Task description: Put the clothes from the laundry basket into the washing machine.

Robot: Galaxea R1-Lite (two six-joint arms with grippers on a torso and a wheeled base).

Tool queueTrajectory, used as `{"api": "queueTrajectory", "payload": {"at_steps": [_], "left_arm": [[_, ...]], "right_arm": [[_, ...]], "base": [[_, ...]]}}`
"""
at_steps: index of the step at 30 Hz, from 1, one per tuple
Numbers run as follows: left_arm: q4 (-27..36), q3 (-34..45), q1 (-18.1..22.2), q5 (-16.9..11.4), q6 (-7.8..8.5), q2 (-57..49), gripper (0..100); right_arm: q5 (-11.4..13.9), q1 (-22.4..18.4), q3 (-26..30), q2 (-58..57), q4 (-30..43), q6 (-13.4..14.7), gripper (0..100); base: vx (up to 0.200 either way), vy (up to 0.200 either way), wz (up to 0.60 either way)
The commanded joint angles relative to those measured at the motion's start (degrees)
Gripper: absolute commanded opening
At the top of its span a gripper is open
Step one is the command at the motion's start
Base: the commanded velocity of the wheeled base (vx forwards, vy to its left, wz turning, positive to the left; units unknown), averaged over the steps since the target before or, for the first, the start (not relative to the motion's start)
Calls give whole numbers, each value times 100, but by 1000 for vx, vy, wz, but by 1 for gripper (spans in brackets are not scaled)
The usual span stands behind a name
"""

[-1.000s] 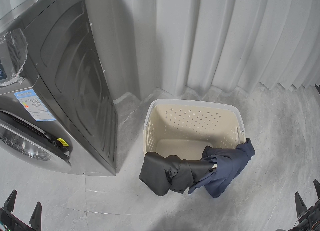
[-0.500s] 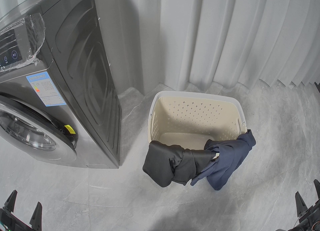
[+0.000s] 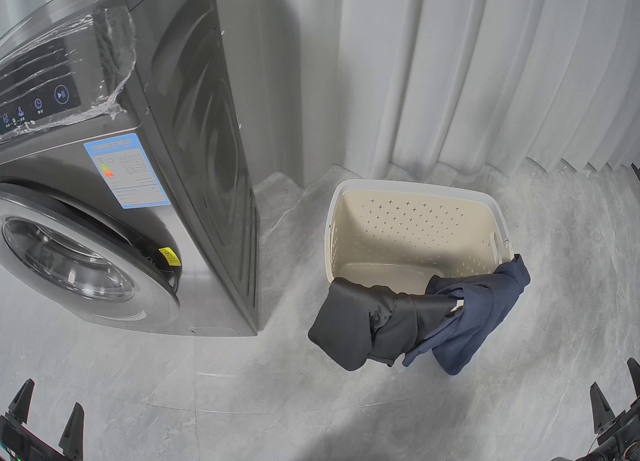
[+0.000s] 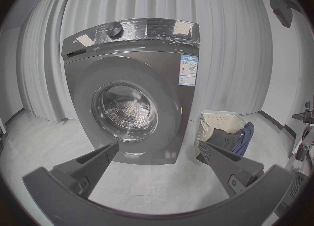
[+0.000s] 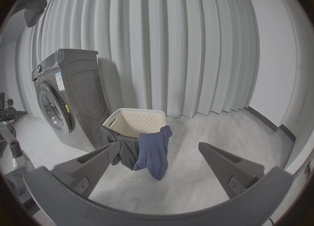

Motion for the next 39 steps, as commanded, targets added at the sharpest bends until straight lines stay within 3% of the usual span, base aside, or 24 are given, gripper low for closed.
{"api": "queueTrajectory", "payload": {"at_steps": [1, 29, 39], "left_arm": [[-4, 101, 4, 2, -2, -77, 100], [-4, 101, 4, 2, -11, -77, 100], [-4, 101, 4, 2, -2, -77, 100]], "right_arm": [[6, 4, 101, -104, -1, 2, 100], [-3, -5, 101, -104, -1, 11, 100], [-12, -5, 101, -104, 8, 2, 100]], "base": [[0, 200, 0], [0, 200, 0], [0, 0, 0]]}}
